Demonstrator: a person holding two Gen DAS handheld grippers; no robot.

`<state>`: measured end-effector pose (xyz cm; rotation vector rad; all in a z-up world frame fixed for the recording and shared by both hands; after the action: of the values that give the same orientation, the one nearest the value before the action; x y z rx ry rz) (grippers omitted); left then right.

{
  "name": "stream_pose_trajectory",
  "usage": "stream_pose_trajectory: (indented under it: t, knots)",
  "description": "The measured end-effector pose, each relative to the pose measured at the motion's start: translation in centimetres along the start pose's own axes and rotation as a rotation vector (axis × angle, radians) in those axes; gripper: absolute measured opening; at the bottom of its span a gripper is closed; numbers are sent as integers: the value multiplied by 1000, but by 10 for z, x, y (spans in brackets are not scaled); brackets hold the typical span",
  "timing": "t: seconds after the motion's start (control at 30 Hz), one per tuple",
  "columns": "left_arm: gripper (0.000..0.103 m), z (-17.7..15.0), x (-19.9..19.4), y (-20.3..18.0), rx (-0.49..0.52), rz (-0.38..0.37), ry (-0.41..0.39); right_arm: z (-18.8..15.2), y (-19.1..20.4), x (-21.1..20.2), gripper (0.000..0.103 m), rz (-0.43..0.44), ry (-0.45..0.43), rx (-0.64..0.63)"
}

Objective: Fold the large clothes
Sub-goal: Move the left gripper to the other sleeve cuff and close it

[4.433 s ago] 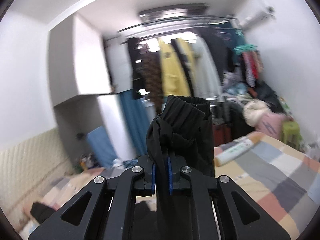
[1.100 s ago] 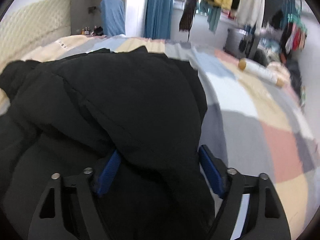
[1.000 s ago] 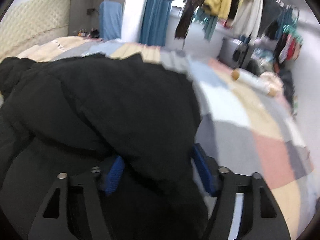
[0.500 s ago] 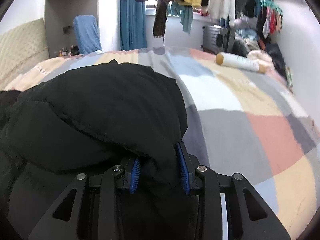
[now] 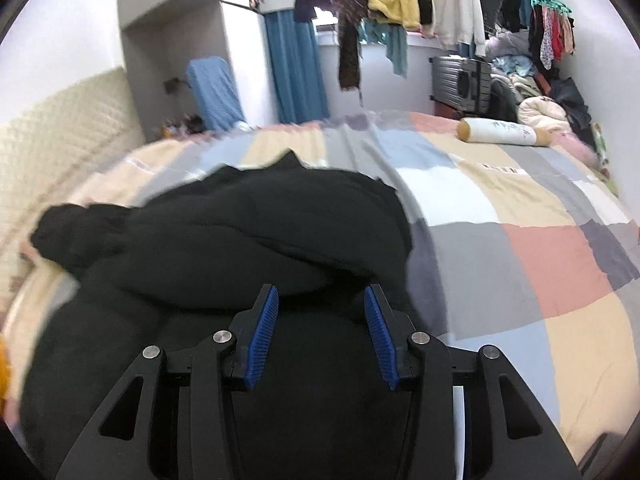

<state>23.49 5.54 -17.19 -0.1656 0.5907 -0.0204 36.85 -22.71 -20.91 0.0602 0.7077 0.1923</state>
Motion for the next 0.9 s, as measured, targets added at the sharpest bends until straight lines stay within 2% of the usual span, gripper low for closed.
stream_pose_trajectory:
  t: [0.3,0.5,0.73,0.9]
  knots:
    - [103,-4,-24,-8,1,-13,-33,-20,64,-88,43,133,-126,-54]
    - [103,-8,-32,-4,4,2,-34,-43,87,-131,43,202,-174,-66]
    - [103,8,-23,17,-44,6,-12,-76,101,-144,43,204,-162,-105]
    - [103,49,-8,50,-80,25,-22,-76,104,-136,43,203,-160,-123]
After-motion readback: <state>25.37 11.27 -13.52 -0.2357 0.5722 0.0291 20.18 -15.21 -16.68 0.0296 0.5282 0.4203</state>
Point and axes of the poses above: each gripper's, at about its wrist camera, not at the fingertips, and x roughly the way its jaws point, y to its left, z to its top, the point moved 9 cm from there along x, roughly the way its jaws point, and after that the axes turned 3 degrees about y, right-handed, at the moved point
